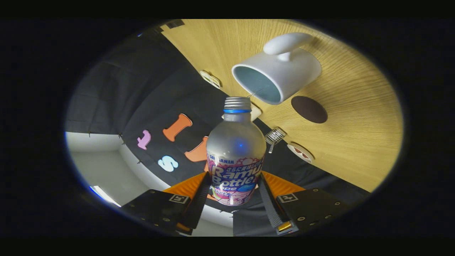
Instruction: Take the bottle from table, then pour the juice into the cup, finally place the bottle on the coaster
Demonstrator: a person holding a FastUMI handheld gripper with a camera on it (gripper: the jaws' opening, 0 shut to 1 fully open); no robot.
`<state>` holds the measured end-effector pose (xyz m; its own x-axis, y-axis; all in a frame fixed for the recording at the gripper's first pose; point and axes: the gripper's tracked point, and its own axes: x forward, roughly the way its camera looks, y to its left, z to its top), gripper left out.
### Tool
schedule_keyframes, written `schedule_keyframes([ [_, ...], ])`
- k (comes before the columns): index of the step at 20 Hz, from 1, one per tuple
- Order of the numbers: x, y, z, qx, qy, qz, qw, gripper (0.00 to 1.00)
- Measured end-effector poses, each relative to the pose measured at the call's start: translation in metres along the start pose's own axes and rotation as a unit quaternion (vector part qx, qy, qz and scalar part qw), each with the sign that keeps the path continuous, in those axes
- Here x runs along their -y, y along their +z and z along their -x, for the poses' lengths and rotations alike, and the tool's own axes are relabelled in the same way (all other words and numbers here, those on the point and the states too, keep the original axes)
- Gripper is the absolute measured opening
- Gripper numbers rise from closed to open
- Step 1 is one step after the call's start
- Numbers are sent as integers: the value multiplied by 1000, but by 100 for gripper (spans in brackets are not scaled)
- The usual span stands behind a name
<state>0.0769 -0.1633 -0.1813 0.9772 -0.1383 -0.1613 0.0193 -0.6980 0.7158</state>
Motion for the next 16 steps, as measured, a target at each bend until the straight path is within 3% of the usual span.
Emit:
schedule_keyframes([
  [5,21,8,3,12,-18,39,999,75],
  [10,50,17,2,26,-79,139,987,75],
  [12,58,21,2,30,-96,213,972,75],
  [16,55,25,-1,42,-101,372,922,75],
])
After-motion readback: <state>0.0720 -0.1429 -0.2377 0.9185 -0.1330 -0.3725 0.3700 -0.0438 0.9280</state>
